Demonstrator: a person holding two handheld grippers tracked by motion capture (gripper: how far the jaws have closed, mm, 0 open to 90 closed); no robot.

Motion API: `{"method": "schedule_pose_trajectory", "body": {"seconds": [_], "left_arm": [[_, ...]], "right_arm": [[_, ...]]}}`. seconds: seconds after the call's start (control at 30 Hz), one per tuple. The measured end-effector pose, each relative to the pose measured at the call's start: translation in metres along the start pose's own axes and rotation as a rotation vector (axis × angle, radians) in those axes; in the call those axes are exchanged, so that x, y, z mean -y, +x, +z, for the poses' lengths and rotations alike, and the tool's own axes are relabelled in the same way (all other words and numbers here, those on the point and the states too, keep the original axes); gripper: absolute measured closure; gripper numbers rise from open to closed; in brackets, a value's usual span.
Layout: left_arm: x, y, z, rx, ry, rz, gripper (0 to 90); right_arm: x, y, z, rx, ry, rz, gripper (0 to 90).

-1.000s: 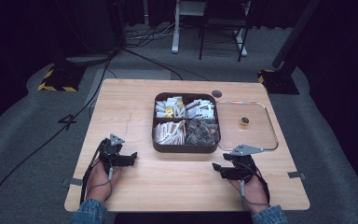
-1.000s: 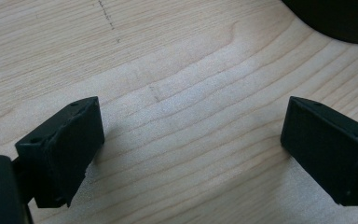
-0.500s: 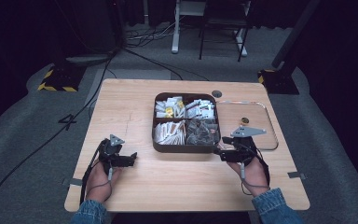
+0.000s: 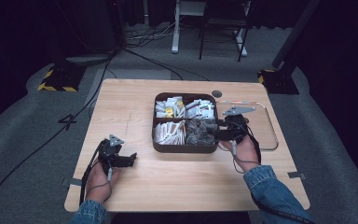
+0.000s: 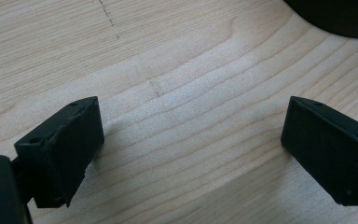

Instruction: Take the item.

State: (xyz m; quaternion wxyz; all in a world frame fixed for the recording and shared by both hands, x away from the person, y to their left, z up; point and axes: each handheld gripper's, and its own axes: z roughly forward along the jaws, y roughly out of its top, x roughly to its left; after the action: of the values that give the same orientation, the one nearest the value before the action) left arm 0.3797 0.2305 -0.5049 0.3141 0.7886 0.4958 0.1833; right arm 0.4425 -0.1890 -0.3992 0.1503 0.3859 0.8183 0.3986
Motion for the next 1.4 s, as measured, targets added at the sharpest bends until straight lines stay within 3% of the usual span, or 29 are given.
{"method": "schedule_pose_trajectory", "body": {"seconds": [0.17, 0.37, 0.63, 0.8, 0.93, 1.13, 1.4], "left_arm": [[0.000, 0.000, 0.000, 0.000, 0.001, 0.000, 6.0], [0.000, 0.000, 0.000, 0.002, 0.002, -0.003, 6.0], [0.001, 0.002, -0.001, 0.012, 0.004, 0.011, 6.0], [0.001, 0.002, -0.001, 0.012, 0.002, 0.013, 6.0], [0.001, 0.002, -0.001, 0.012, 0.003, 0.012, 6.0], [0.001, 0.002, -0.001, 0.014, 0.002, 0.007, 6.0], [0.001, 0.002, 0.000, 0.013, 0.001, 0.004, 6.0]], "right_arm": [[-0.019, -0.006, 0.009, 0.030, -0.025, -0.027, 39.7], [-0.036, -0.018, 0.027, 0.019, -0.011, 0.022, 40.2], [-0.058, -0.029, 0.051, 0.030, 0.038, 0.062, 47.3], [-0.067, -0.028, 0.069, 0.040, 0.084, 0.045, 48.8], [-0.070, -0.028, 0.085, 0.070, 0.113, 0.016, 51.5], [-0.068, -0.034, 0.101, 0.058, 0.162, 0.082, 53.8], [-0.063, -0.035, 0.112, 0.046, 0.189, 0.110, 52.8]]}}
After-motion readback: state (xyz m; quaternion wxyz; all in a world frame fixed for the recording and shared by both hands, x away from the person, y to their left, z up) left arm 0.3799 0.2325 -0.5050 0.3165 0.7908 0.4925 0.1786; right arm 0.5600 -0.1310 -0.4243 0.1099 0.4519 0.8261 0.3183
